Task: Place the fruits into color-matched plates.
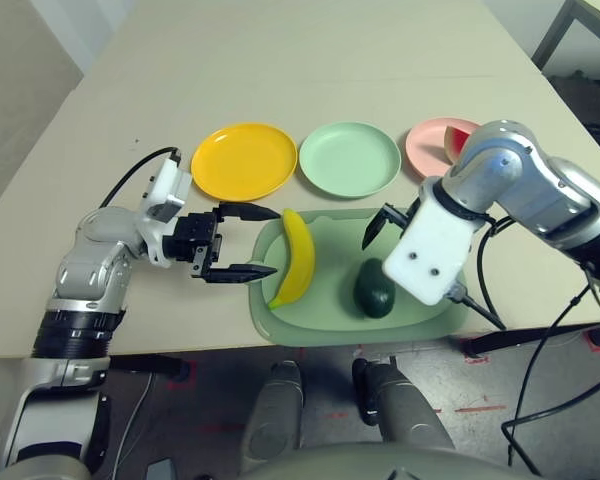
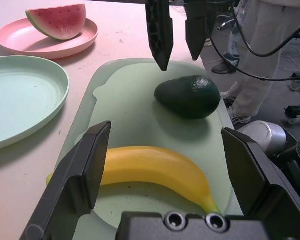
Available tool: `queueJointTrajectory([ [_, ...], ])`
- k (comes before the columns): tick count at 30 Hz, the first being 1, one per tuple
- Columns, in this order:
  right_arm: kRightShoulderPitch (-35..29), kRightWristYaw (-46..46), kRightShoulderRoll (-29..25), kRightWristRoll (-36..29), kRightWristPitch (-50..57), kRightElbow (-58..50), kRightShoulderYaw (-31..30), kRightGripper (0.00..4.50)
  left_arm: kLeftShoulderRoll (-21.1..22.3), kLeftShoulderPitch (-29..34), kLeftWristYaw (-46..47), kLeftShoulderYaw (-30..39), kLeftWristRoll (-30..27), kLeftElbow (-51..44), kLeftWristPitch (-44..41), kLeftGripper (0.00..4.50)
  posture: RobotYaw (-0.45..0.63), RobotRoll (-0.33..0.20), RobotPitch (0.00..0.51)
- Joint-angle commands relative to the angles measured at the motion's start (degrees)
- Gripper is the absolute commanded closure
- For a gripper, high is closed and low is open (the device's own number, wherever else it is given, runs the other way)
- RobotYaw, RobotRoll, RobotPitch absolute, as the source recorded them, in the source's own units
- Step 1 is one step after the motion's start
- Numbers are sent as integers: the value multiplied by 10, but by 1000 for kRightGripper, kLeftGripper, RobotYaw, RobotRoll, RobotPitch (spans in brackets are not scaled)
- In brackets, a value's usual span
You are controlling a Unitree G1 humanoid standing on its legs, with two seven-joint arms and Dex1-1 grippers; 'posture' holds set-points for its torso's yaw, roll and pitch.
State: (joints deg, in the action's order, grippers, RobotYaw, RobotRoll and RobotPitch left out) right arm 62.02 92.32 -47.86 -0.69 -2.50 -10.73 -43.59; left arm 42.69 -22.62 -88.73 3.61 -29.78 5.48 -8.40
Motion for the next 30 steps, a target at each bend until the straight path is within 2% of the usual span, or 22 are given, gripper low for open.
queueJointTrajectory([
  [1,-3,2,-1,-8,-5,-13,-7,80,6,2,0,-3,0,-6,-1,0,29,0,188],
  [7,-9,2,-4,-9,4,-16,-21,80,8,3,2,0,0,-7,-1,0,41,0,192],
  [30,3,2,17,2,-23,15,-6,80,9,7,6,1,0,-4,3,0,38,0,190],
])
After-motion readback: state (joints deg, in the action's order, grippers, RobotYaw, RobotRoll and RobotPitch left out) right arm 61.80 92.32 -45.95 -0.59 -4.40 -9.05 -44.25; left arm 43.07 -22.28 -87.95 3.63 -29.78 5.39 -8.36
